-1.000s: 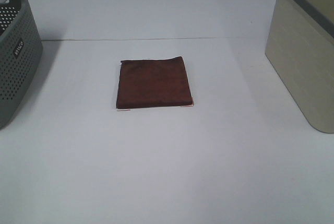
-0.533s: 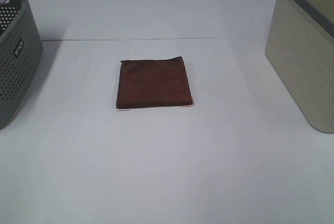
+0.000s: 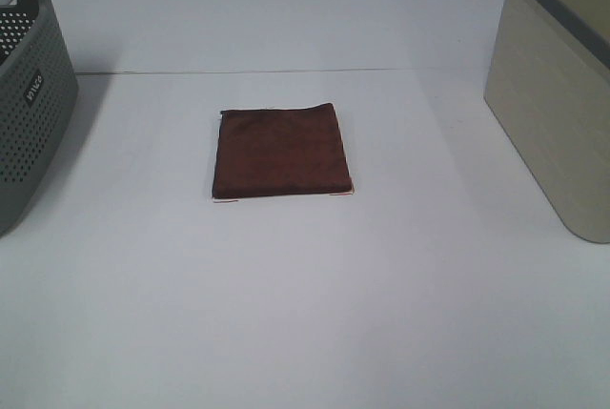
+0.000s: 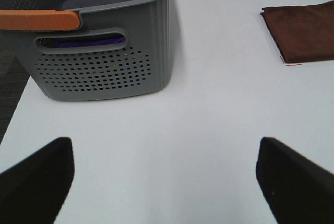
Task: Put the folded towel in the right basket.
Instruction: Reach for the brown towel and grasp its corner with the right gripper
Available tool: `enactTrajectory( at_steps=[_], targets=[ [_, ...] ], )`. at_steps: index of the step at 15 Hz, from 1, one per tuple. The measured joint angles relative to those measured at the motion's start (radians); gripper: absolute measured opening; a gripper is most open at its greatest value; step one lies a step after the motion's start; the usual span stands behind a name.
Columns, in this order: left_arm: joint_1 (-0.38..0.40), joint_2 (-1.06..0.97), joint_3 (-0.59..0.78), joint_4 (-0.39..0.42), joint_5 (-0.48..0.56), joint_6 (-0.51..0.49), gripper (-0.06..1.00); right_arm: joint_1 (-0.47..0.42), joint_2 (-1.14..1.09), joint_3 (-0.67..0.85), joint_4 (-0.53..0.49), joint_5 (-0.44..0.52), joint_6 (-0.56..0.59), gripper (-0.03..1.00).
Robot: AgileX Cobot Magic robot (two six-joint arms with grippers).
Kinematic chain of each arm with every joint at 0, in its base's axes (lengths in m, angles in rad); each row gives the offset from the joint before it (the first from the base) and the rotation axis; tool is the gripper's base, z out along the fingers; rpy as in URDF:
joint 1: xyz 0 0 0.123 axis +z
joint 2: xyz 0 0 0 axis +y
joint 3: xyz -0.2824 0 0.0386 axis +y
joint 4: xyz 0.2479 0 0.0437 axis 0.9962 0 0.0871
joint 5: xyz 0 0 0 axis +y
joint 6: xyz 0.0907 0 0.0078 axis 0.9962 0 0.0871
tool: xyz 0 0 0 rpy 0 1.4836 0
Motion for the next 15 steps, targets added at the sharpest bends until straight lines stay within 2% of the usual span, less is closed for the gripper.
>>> enactTrajectory(
  at_steps=[2, 3, 7, 11, 15],
  targets=[
    [0.0, 0.0, 0.0, 0.0, 0.0, 0.0, 0.88, 0.0, 0.066, -0.043, 0.0, -0.034, 0.0, 0.92],
    [0.0, 0.0, 0.0, 0.0, 0.0, 0.0, 0.88, 0.0, 0.194, -0.107, 0.0, -0.051, 0.0, 0.92],
    [0.0, 0.0, 0.0, 0.0, 0.0, 0.0, 0.88, 0.0, 0.483, -0.256, 0.001, -0.066, 0.0, 0.92],
    [0.0, 0.0, 0.0, 0.0, 0.0, 0.0, 0.88, 0.0, 0.813, -0.465, 0.004, -0.039, 0.0, 0.92],
    [0.0, 0.0, 0.0, 0.0, 0.0, 0.0, 0.88, 0.0, 1.084, -0.7, 0.07, 0.015, 0.0, 0.92]
  ],
)
